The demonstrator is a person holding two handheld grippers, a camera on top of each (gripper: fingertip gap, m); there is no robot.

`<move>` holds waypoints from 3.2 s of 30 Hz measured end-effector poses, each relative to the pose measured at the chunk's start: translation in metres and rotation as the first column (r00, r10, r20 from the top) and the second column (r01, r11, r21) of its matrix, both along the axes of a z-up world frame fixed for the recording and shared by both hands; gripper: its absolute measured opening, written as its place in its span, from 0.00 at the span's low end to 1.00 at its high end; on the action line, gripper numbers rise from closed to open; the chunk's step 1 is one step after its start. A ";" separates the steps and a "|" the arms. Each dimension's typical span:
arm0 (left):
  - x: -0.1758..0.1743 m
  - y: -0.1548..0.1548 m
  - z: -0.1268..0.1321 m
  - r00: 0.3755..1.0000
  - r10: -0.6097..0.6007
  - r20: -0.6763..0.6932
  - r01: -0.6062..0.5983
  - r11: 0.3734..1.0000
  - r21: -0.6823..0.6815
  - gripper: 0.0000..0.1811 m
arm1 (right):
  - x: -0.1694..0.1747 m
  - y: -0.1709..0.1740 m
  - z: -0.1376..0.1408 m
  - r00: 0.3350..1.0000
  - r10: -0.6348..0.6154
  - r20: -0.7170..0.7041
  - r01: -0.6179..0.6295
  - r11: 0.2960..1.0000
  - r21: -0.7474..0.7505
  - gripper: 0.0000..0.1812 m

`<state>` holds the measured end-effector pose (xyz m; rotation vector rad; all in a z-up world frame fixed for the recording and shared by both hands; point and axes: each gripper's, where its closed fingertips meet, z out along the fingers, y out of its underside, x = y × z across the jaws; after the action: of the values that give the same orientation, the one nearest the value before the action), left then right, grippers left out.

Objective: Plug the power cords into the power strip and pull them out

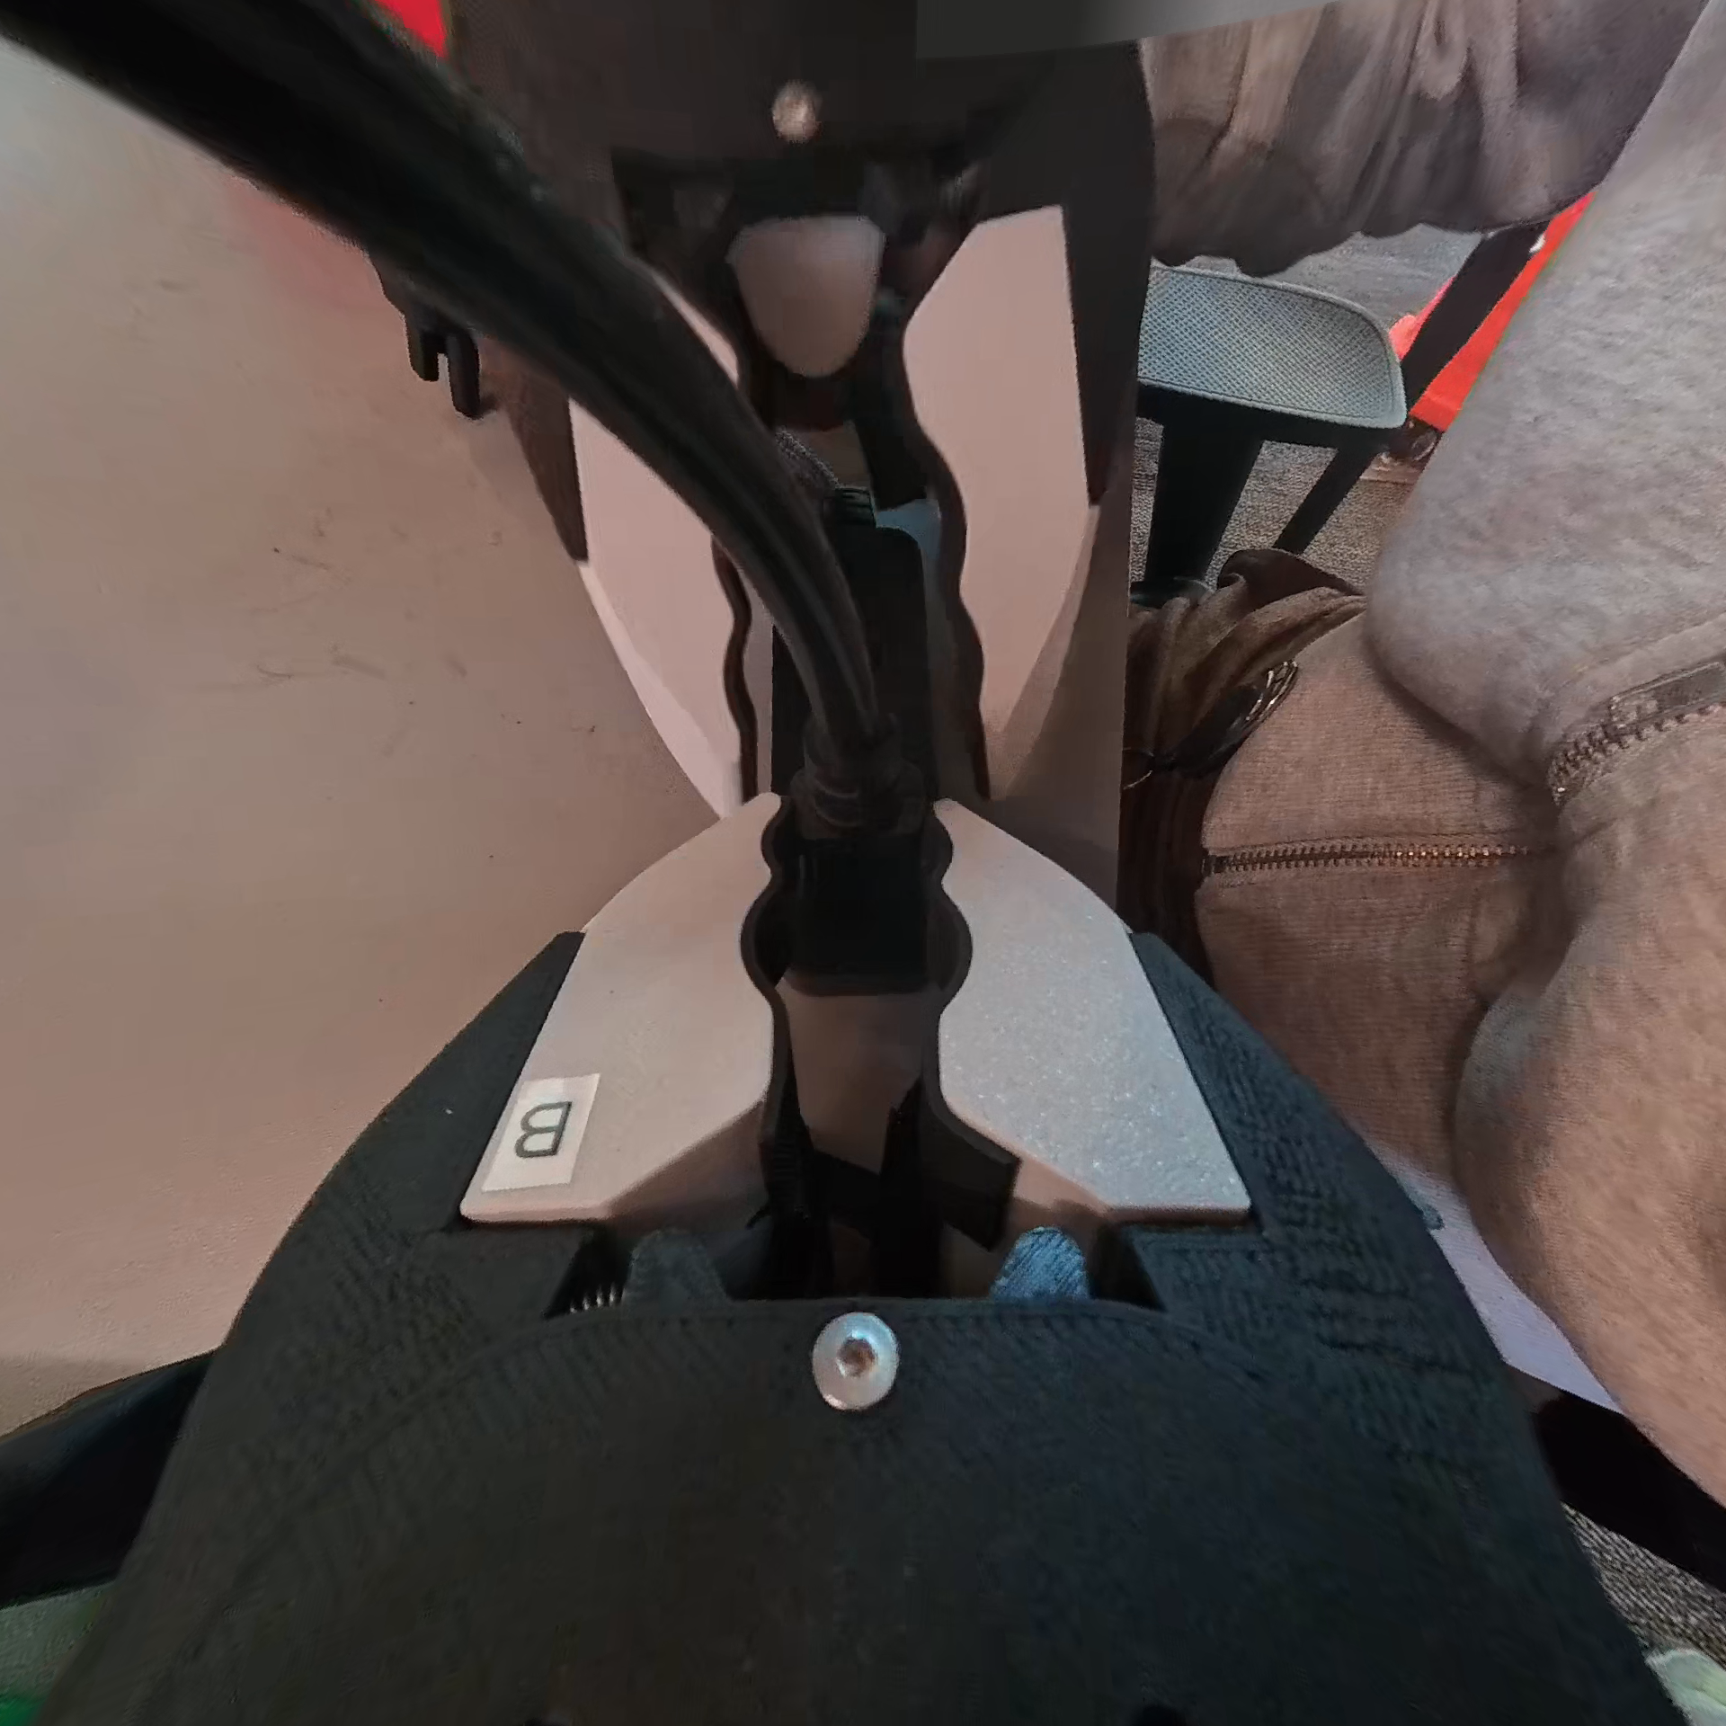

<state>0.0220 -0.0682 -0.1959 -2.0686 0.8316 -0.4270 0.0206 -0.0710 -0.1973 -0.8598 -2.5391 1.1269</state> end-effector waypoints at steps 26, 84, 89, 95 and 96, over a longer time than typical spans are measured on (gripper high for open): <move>-0.006 -0.007 0.003 0.999 0.042 0.012 -0.041 0.998 -0.055 0.13 | -0.007 -0.008 -0.018 1.000 -0.009 -0.030 0.010 1.000 0.018 0.25; -0.009 -0.009 0.015 0.995 0.069 0.069 -0.070 0.998 0.004 0.12 | -0.007 -0.012 -0.019 1.000 0.007 -0.029 -0.006 1.000 0.023 0.25; -0.008 -0.007 0.014 0.993 0.086 0.082 -0.086 0.996 -0.003 0.12 | -0.005 -0.009 -0.019 1.000 0.009 -0.028 -0.008 1.000 0.022 0.25; -0.008 -0.011 0.015 0.993 0.072 0.096 -0.075 0.997 0.028 0.12 | -0.005 -0.011 -0.018 0.999 0.020 -0.029 -0.019 1.000 0.016 0.25; -0.008 -0.011 0.015 0.992 0.069 0.110 -0.072 0.997 0.021 0.12 | -0.005 -0.011 -0.018 0.999 0.019 -0.029 -0.019 1.000 0.019 0.25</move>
<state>0.0143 -0.0789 -0.1812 -2.0257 0.6938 -0.4839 0.0159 -0.0822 -0.2156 -0.8102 -2.5350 1.1117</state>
